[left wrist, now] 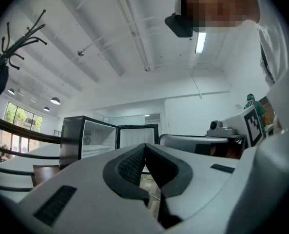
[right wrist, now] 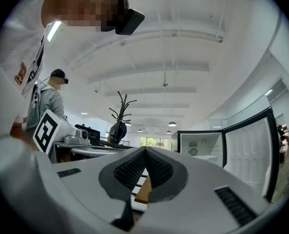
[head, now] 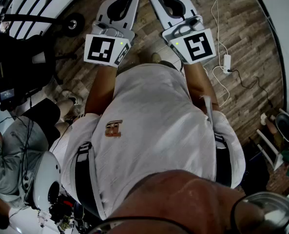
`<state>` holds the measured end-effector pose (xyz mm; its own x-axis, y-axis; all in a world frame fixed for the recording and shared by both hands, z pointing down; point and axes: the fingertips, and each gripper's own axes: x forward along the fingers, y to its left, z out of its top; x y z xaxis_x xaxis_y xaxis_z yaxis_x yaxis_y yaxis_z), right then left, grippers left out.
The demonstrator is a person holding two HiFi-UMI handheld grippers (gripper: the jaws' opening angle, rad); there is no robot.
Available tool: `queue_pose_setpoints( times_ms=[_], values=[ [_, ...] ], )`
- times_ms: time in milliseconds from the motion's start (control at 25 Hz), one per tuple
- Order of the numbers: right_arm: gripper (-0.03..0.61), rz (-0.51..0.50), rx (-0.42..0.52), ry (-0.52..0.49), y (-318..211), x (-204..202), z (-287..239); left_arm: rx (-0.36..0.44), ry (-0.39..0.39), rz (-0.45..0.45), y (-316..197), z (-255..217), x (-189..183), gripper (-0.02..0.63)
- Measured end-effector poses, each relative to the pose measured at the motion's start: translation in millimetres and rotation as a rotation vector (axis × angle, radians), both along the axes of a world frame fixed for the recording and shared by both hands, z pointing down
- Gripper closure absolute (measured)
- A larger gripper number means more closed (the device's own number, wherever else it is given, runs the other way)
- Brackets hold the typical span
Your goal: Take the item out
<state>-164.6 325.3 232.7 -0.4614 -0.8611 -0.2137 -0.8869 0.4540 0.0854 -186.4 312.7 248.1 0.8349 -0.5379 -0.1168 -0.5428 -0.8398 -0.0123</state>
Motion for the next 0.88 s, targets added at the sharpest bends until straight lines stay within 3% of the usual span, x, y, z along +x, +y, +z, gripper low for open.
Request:
queue_pose_setpoints(
  times_ms=[480,880],
  values=[
    [0.545,-0.001,-0.04,0.005,0,31,8,-0.009,-0.008,-0.004,-4,5,26,0.595],
    [0.545,-0.037,-0.016,-0.011,1,83,7,0.004,-0.022,-0.038,-7,8,74,0.595]
  ],
)
